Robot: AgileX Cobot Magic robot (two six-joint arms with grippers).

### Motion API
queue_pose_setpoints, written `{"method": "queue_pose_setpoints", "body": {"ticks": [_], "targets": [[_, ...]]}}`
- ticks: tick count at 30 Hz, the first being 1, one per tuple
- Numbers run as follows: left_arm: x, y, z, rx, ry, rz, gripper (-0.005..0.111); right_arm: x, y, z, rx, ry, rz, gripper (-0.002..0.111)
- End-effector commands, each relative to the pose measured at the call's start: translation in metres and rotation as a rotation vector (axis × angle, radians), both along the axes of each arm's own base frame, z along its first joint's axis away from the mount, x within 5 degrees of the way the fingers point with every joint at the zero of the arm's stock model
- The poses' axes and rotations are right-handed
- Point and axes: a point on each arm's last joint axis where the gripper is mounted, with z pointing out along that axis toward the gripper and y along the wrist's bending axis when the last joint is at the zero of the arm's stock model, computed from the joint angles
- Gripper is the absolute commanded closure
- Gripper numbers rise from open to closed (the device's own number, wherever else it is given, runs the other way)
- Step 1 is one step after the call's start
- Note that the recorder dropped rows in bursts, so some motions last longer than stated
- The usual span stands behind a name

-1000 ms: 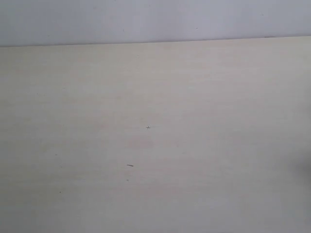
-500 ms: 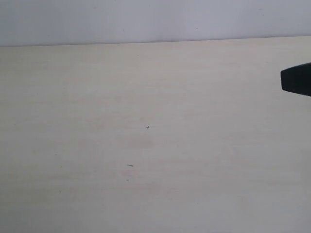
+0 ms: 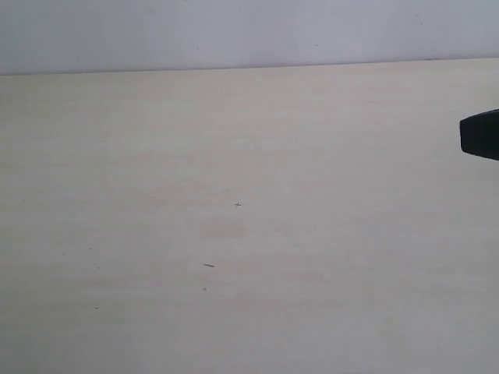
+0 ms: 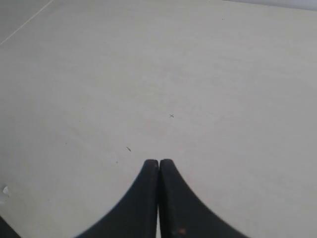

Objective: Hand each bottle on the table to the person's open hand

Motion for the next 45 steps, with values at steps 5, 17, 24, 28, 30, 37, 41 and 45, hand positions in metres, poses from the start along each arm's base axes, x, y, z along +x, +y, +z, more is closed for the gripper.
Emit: {"method": "queue_pose_setpoints", "body": {"ticks": [5,17,24,28,30,37,41,45], "targets": [[-0.002,0.0,0.001,-0.008,-0.003,0.004,0.107,-0.011,-0.02,0.013,-0.073,-0.249,-0.076,0.108],[-0.002,0.0,0.001,-0.01,-0.003,0.004,0.107,-0.056,-0.065,-0.001,0.045,-0.771,-0.477,0.108],[-0.002,0.0,0.001,-0.01,-0.003,0.004,0.107,-0.072,-0.071,-0.024,0.005,-0.869,-0.528,0.108],[-0.002,0.0,0.001,-0.01,-0.003,0.004,0.107,-0.069,-0.071,-0.034,-0.007,-0.843,-0.524,0.108],[-0.002,0.0,0.001,-0.01,-0.003,0.004,0.107,-0.066,-0.07,-0.04,-0.013,-0.828,-0.523,0.108],[-0.002,0.0,0.001,-0.01,-0.003,0.004,0.107,-0.053,-0.07,-0.069,-0.007,-0.786,-0.551,0.108],[-0.002,0.0,0.001,-0.01,-0.003,0.004,0.107,-0.047,-0.073,-0.092,-0.035,-0.725,-0.589,0.108],[-0.002,0.0,0.001,-0.01,-0.003,0.004,0.107,-0.043,-0.076,-0.109,-0.025,-0.655,-0.641,0.108]]}}
